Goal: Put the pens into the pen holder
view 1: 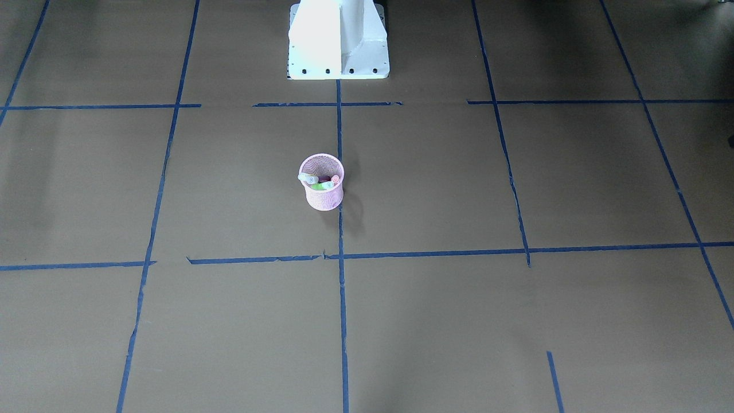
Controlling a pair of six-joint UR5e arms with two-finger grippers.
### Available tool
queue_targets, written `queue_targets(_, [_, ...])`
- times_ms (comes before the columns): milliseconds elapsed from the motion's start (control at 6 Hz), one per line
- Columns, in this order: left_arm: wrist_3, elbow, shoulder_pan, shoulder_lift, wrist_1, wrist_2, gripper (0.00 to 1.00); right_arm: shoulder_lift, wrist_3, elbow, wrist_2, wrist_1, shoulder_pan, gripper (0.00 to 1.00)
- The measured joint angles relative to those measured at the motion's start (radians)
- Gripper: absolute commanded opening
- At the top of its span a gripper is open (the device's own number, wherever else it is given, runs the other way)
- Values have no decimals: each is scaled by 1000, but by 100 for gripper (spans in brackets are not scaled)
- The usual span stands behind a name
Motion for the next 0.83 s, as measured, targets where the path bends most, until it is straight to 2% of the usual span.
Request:
queue_targets(500, [34,-1,-16,85,-19,7,100,-27,46,3,2,1,12,100])
queue_targets(833, [35,6,-16,94,-38,10,100,-27,54,2,1,2,12,100])
